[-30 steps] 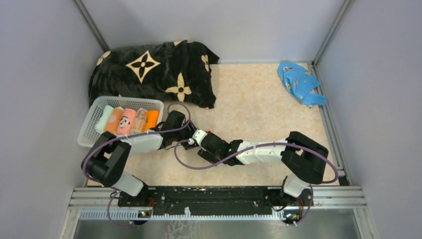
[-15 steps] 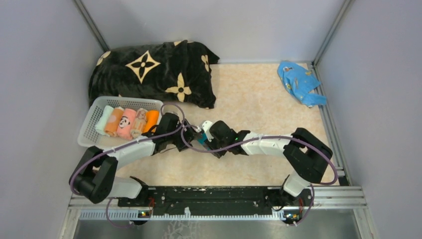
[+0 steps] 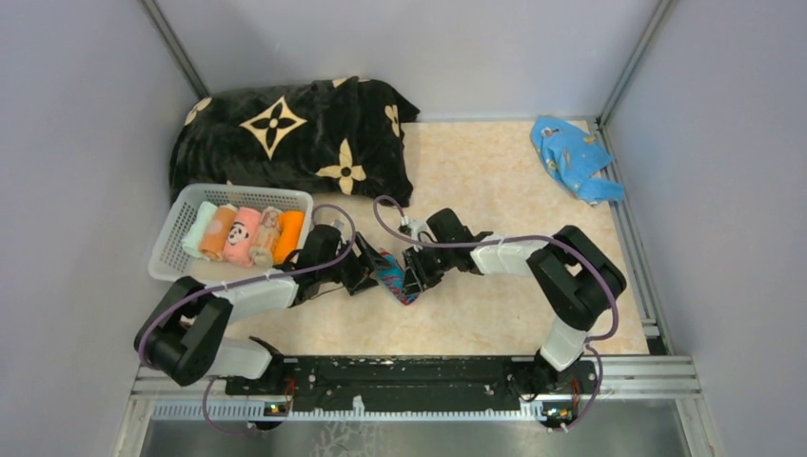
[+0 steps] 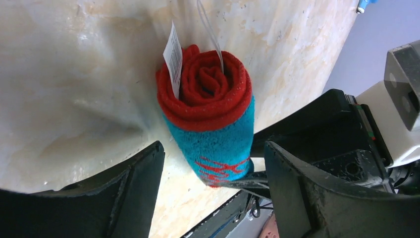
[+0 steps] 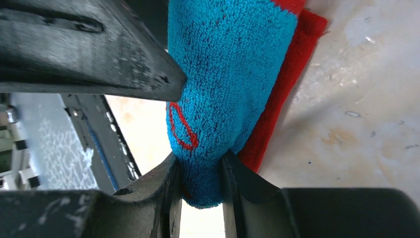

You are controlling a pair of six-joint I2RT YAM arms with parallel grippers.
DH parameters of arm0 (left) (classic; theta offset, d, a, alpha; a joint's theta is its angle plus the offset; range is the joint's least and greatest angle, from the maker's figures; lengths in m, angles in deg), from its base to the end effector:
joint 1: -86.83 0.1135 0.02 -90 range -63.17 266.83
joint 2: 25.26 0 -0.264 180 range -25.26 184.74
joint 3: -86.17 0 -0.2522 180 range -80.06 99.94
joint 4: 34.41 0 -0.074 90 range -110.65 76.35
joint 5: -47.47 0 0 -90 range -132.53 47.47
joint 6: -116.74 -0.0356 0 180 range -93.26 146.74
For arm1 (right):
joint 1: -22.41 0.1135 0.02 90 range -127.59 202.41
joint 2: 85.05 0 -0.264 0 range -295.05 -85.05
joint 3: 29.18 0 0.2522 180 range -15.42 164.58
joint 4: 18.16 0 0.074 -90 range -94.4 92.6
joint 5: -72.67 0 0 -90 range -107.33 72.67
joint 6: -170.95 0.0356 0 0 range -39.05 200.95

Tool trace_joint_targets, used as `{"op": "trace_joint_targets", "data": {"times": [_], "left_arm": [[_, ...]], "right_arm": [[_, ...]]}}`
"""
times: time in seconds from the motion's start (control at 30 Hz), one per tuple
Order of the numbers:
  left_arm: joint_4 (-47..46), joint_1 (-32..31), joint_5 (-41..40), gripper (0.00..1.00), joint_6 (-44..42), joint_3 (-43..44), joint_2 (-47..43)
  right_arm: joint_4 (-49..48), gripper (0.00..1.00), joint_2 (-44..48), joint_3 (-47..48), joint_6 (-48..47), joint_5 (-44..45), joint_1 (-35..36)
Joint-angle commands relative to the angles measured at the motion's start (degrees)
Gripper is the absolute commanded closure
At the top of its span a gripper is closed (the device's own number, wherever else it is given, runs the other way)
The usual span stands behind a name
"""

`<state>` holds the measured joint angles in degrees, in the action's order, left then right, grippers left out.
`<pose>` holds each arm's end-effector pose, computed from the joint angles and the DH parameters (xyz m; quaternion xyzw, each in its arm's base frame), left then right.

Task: Roll the towels
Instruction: Roll the towel at the center of the board.

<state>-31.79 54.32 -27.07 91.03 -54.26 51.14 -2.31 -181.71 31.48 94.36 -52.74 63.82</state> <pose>0.2002 -0.1388 0.1501 -0.1901 0.8775 -0.3971 0.1899 0.2251 0.2260 0.1465 -0.3142 0.8495 0.3985 0.1441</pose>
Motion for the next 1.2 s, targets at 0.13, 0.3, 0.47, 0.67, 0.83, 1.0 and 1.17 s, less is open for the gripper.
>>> {"op": "trace_joint_targets", "data": {"times": [0.13,0.3,0.47,0.67,0.83,1.0,1.17], "left_arm": [[-10.35,-1.14,2.54,0.23,3.81,0.13,7.47],[-11.18,-1.55,2.39,0.24,4.54,-0.98,8.72],[-10.91,-1.65,2.03,0.26,4.32,-1.63,8.96],[-9.53,-1.93,1.84,0.28,2.87,-0.56,11.73],[-8.54,-2.49,1.76,0.28,2.15,0.53,14.86],[-6.09,-3.59,-0.05,0.30,0.84,1.45,16.79],[-3.43,-4.46,-1.73,0.47,-0.26,3.12,19.31]], "right_arm": [[-6.79,0.72,-6.56,-1.06,8.09,-11.38,-3.16],[-13.24,0.73,-9.92,-3.08,14.09,-16.66,-6.33],[-17.53,0.72,-13.26,-4.18,17.69,-20.00,-8.09],[-18.71,0.73,-15.90,-4.20,18.64,-20.74,-8.89],[-19.61,0.73,-17.79,-4.00,19.76,-21.60,-9.42],[-22.17,0.73,-19.76,-4.26,22.47,-22.10,-10.44],[-22.29,0.71,-19.98,-3.77,23.17,-21.41,-10.69]]}}
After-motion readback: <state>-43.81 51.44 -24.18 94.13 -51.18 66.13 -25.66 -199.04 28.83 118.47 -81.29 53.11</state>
